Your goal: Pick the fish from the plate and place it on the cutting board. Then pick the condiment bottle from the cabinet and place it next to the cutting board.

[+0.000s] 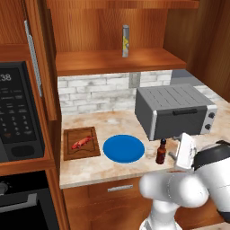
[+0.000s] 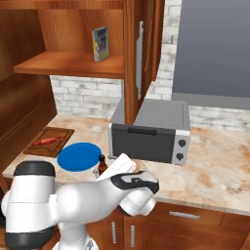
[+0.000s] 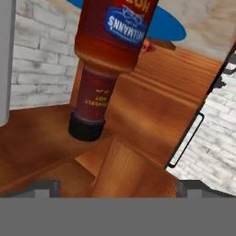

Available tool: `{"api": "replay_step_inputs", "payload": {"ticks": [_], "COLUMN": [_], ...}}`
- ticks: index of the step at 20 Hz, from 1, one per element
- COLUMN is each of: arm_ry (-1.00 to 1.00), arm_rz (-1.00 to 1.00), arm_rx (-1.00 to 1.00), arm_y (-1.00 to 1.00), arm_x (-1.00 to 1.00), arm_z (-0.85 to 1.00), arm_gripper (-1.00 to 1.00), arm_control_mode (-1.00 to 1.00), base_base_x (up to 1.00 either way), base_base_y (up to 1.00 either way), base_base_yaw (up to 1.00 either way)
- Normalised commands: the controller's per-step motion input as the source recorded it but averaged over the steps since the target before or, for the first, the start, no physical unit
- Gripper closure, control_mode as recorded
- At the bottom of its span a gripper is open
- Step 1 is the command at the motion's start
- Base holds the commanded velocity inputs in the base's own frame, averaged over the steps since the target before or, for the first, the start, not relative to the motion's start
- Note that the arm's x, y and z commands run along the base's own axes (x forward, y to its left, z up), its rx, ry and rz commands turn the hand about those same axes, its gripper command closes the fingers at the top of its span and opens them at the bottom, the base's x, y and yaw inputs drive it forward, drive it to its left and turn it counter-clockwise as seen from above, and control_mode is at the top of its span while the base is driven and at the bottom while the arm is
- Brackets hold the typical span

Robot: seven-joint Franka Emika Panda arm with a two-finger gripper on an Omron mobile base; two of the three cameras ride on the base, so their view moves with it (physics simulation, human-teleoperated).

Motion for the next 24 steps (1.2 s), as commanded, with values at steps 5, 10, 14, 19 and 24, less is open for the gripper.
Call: {"api": "replay_step_inputs", "payload": {"ticks": [5, 10, 14, 19, 24], "arm_ry": [0.00, 0.00, -0.19, -0.34, -0.38], "arm_rz": [-0.02, -0.09, -0.15, -0.12, -0.07], "arm_rx": [-0.33, -0.47, -0.47, -0.46, -0.53], "arm_y": [0.00, 0.03, 0.17, 0.33, 0.46], "arm_x": [-0.55, -0.70, -0.66, -0.68, -0.51], "arm_z": [0.60, 0.41, 0.07, 0.26, 0.58], "arm_gripper": [-1.00, -1.00, -1.00, -1.00, -1.00], "arm_control_mode": [-1.00, -1.00, -1.00, -1.00, -1.00], "base_base_x": [0.00, 0.00, 0.00, 0.00, 0.00], "base_base_y": [0.00, 0.00, 0.00, 0.00, 0.00], "base_base_yaw": [0.00, 0.00, 0.00, 0.00, 0.00]}}
